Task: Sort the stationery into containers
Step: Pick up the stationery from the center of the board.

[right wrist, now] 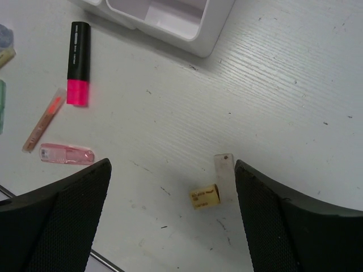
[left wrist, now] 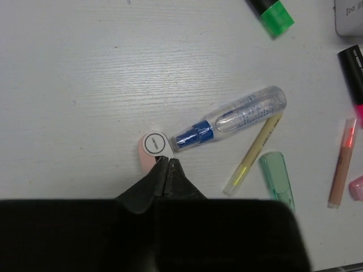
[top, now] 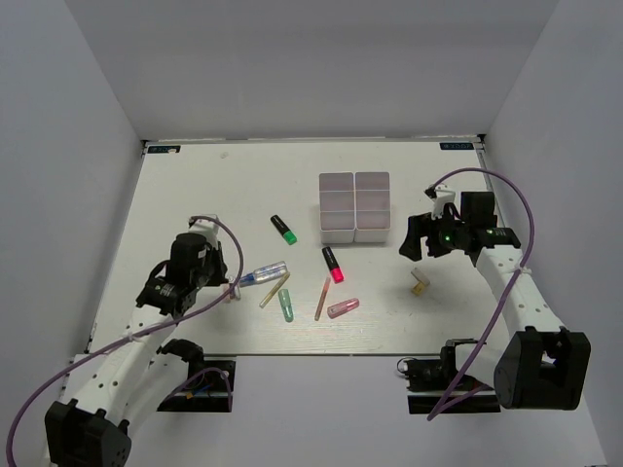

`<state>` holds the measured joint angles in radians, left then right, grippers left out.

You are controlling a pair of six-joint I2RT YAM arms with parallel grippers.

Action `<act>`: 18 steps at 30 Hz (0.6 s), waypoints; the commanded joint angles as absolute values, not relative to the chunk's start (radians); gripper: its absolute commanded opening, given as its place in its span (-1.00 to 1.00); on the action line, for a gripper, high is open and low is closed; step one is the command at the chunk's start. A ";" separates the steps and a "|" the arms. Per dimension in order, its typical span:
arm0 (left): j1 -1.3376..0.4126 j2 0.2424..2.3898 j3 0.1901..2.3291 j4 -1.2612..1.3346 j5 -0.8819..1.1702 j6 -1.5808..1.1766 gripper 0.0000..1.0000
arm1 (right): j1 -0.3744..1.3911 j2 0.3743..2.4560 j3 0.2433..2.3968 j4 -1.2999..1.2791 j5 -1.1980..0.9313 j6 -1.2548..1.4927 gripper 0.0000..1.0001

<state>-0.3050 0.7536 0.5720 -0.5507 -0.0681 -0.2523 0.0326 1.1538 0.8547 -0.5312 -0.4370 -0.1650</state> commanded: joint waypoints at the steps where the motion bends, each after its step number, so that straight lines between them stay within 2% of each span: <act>1: -0.308 0.784 0.609 -0.563 -0.081 -0.287 -1.00 | 0.029 1.132 0.879 -0.570 -0.515 -0.262 0.81; 2: -0.311 0.811 0.620 -0.569 -0.080 -0.290 -1.00 | 0.026 1.118 0.871 -0.569 -0.517 -0.287 0.81; 3: -0.308 0.824 0.626 -0.578 -0.080 -0.305 -1.00 | 0.026 1.106 0.867 -0.566 -0.531 -0.301 0.43; 4: -0.307 0.848 0.633 -0.600 -0.077 -0.320 -1.00 | 0.029 1.101 0.864 -0.572 -0.570 -0.310 -0.99; 5: -0.307 0.883 0.643 -0.603 -0.071 -0.330 -1.00 | 0.028 1.100 0.864 -0.578 -0.563 -0.308 -1.00; 6: -0.307 0.902 0.647 -0.612 -0.066 -0.356 -0.31 | 0.028 1.097 0.864 -0.574 -0.574 -0.281 -1.00; 7: -0.310 0.919 0.652 -0.614 -0.063 -0.365 0.27 | 0.026 1.089 0.865 -0.575 -0.577 -0.284 -1.00; 8: -0.310 0.970 0.669 -0.618 -0.031 -0.382 0.69 | 0.028 1.091 0.865 -0.574 -0.575 -0.275 0.39; 9: -0.307 0.986 0.676 -0.617 -0.014 -0.383 0.88 | 0.025 1.086 0.862 -0.571 -0.575 -0.265 0.81; 10: -0.308 1.021 0.698 -0.615 -0.006 -0.383 0.99 | 0.026 1.080 0.862 -0.565 -0.581 -0.265 0.81; 11: -0.308 1.052 0.713 -0.612 0.027 -0.390 0.99 | 0.026 1.077 0.858 -0.561 -0.592 -0.274 0.81; 12: -0.308 1.066 0.735 -0.608 0.053 -0.368 0.95 | 0.029 1.074 0.853 -0.560 -0.604 -0.278 0.70; 13: -0.310 1.092 0.755 -0.597 0.081 -0.351 0.75 | 0.028 1.074 0.850 -0.558 -0.615 -0.282 0.53; 15: -0.313 1.144 0.796 -0.546 0.228 -0.188 0.50 | 0.028 1.080 0.850 -0.560 -0.646 -0.294 0.19; 16: -0.319 1.164 0.810 -0.542 0.262 -0.096 -0.04 | 0.028 1.080 0.850 -0.561 -0.652 -0.299 0.15; 18: -0.363 1.251 0.847 -0.561 0.235 -0.022 -0.42 | 0.026 1.088 0.847 -0.564 -0.663 -0.307 0.15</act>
<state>-0.3260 1.1862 0.7803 -0.5896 0.1299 -0.2070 0.0319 1.0943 0.8532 -0.5697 -0.6048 -0.2813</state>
